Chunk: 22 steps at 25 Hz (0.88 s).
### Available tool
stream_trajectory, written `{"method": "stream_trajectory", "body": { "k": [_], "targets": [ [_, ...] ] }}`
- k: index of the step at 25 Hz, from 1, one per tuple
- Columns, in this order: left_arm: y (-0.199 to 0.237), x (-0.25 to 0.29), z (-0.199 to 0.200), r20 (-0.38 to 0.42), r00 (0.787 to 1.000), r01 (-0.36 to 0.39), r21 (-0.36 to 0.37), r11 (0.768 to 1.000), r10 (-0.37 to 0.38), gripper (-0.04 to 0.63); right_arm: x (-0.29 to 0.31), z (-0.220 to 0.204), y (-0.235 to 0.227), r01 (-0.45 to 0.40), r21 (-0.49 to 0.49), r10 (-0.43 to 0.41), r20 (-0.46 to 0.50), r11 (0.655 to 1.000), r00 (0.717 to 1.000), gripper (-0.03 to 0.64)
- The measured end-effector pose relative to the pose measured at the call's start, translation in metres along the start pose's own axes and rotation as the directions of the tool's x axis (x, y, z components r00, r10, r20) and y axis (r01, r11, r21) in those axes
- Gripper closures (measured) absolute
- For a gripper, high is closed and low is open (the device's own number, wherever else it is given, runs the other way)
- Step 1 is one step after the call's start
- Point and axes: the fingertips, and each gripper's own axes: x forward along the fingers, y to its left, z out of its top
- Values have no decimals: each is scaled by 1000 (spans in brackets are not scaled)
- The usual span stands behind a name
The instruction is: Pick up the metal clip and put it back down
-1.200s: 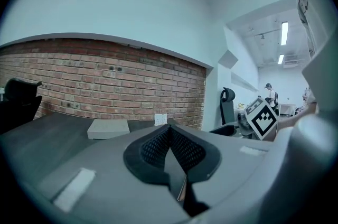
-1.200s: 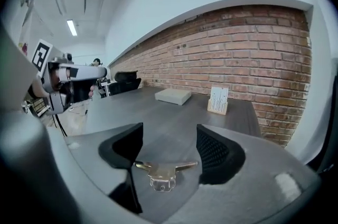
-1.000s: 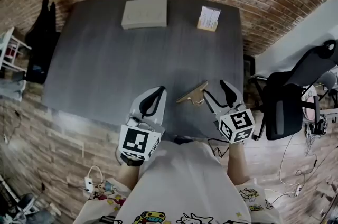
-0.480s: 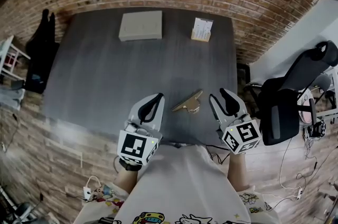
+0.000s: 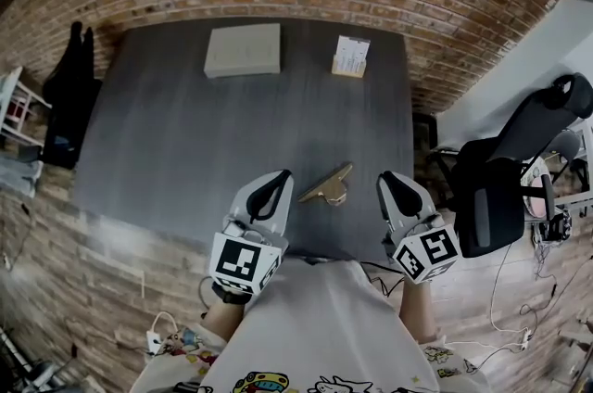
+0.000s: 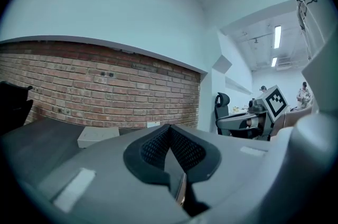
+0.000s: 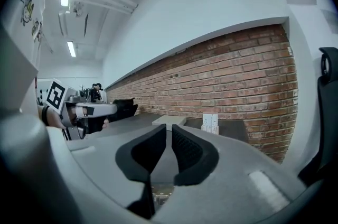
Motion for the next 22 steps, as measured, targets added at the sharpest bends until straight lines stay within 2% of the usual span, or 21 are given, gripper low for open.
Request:
{"method": "stream_trajectory", "body": {
  "k": [5, 15, 22],
  "targets": [
    [-4, 7, -5, -16, 1000, 11, -12, 1000, -11, 595, -4, 1, -4, 9, 1, -9, 8, 1000, 1000, 615],
    [-12, 20, -10, -40, 999, 36, -25, 999, -37, 595, -16, 6, -18, 69, -28, -68, 48, 997, 997, 617],
    [-13, 21, -15, -38, 998, 40, -26, 999, -41, 595, -18, 6, -20, 79, -33, -77, 44, 996, 996, 617]
  ]
}}
